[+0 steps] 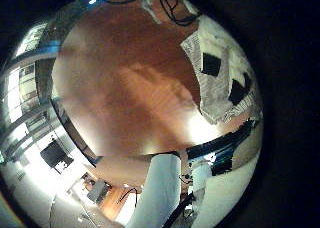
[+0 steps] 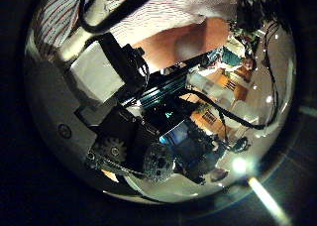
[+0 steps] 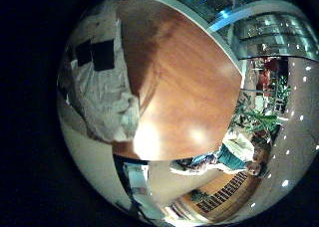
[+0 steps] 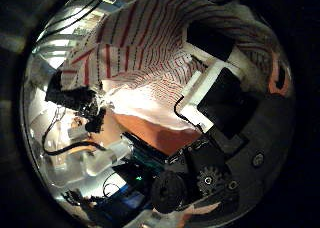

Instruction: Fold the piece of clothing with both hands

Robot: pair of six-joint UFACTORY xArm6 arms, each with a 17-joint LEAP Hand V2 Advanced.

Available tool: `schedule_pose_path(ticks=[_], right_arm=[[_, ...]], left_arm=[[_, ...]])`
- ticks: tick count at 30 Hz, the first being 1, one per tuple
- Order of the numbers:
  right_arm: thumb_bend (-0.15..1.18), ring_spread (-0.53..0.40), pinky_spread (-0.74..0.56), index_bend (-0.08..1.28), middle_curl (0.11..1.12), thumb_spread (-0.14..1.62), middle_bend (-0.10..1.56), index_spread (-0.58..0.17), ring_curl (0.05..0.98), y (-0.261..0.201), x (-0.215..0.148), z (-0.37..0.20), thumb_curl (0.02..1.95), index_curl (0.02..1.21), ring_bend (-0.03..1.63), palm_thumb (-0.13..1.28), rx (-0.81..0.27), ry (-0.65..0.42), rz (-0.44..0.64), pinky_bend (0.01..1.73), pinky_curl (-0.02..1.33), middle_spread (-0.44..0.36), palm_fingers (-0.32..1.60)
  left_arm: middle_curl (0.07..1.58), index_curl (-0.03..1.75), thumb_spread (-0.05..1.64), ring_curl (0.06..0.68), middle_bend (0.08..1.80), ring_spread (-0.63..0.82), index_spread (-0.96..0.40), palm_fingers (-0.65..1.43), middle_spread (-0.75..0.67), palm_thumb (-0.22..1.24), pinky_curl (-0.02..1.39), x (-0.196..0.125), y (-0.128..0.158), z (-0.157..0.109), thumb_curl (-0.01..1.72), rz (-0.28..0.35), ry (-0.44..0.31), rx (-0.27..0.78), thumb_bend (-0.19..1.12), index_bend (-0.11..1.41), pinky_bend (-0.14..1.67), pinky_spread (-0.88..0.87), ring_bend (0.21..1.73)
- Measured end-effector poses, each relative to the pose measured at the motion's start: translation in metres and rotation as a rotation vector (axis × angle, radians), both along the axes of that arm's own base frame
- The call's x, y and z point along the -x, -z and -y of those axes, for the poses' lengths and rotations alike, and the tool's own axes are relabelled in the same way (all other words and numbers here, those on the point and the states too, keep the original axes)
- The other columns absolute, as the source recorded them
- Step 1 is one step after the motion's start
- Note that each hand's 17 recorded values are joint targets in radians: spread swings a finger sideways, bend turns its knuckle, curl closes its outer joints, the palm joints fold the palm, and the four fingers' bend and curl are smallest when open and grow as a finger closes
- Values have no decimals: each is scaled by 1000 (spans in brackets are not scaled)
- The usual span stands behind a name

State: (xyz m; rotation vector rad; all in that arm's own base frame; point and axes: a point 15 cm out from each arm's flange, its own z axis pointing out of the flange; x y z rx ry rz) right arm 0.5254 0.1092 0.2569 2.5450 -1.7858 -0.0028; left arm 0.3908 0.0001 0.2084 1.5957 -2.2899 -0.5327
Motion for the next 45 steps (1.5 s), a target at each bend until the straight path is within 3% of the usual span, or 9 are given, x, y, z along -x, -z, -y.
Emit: schedule_pose_path(ticks=[9, 13, 17, 21, 27, 30, 34, 39, 45], right_arm=[[-20, -222, -276, 851, 822, 1261, 1147, -318, 696, 53, -65, -11, 532, 913, 1339, 814, 2, 9, 9, 1233, 789, -170, 946], [-24, -264, -414, 380, 740, 1271, 898, -370, 669, 54, -74, 1, 499, 794, 1376, 766, -8, 43, 24, 1293, 750, -197, 469], [-35, -201, -205, 294, 629, 1265, 659, -435, 590, 41, -74, 17, 461, 662, 1168, 670, -13, 70, 32, 1142, 718, -203, 23], [-28, -120, 16, 260, 551, 1262, 552, -453, 492, 15, -75, 44, 430, 566, 1033, 612, -18, 112, 62, 1048, 636, -163, 33], [-26, -127, 183, 238, 530, 1274, 606, -408, 443, -19, -66, 91, 390, 512, 1018, 533, -19, 188, 75, 876, 547, -131, 212], [-21, -190, 106, 284, 551, 1285, 708, -387, 440, -32, -51, 112, 371, 512, 1071, 506, -15, 215, 47, 751, 498, -168, 414], [-23, -236, -55, 282, 558, 1285, 711, -372, 446, -28, -35, 129, 348, 529, 1088, 466, -25, 238, 12, 844, 503, -191, 560], [-25, -250, -168, 288, 551, 1256, 667, -367, 445, -3, -5, 143, 331, 549, 1067, 411, -34, 241, -73, 873, 519, -208, 506], [-26, -218, -93, 293, 531, 1208, 630, -340, 420, 27, 36, 130, 318, 545, 1007, 369, -31, 177, -223, 704, 462, -156, 305]], left_arm=[[1002, 1344, 1155, 503, 808, -512, -596, 775, -628, 649, 768, -27, 29, -8, 505, -47, -50, -14, -40, 193, 537, -743, 1102], [998, 1320, 1148, 511, 770, -503, -575, 664, -609, 538, 793, -40, 32, -17, 460, -48, -106, -29, -43, 155, 551, -730, 1104], [971, 1230, 1141, 548, 572, -471, -505, 388, -516, 470, 850, -44, 34, -29, 424, -44, -147, -40, -36, 75, 659, -702, 1181], [882, 1046, 1130, 566, 332, -397, -333, 130, -332, 416, 897, -48, 32, -39, 395, -33, -170, -36, -36, 29, 809, -655, 1256], [713, 788, 1132, 510, 188, -196, -104, -72, 10, 374, 901, -62, 9, -49, 364, 37, -198, -12, -26, 104, 791, -465, 1118], [650, 697, 1132, 475, 181, -104, -44, -67, 115, 364, 880, -61, -6, -46, 354, 75, -187, 18, -25, 130, 726, -355, 1047], [582, 604, 1136, 443, 183, -34, -2, -40, 190, 357, 842, -60, -17, -30, 344, 130, -178, 73, -23, 143, 652, -232, 993], [517, 526, 1138, 414, 182, 20, 18, -10, 224, 356, 798, -40, -28, -13, 336, 141, -146, 97, -21, 157, 600, -118, 957], [467, 466, 1140, 386, 189, 47, 25, 18, 230, 359, 744, -10, -40, 9, 329, 147, -90, 110, -20, 165, 547, -32, 927]])
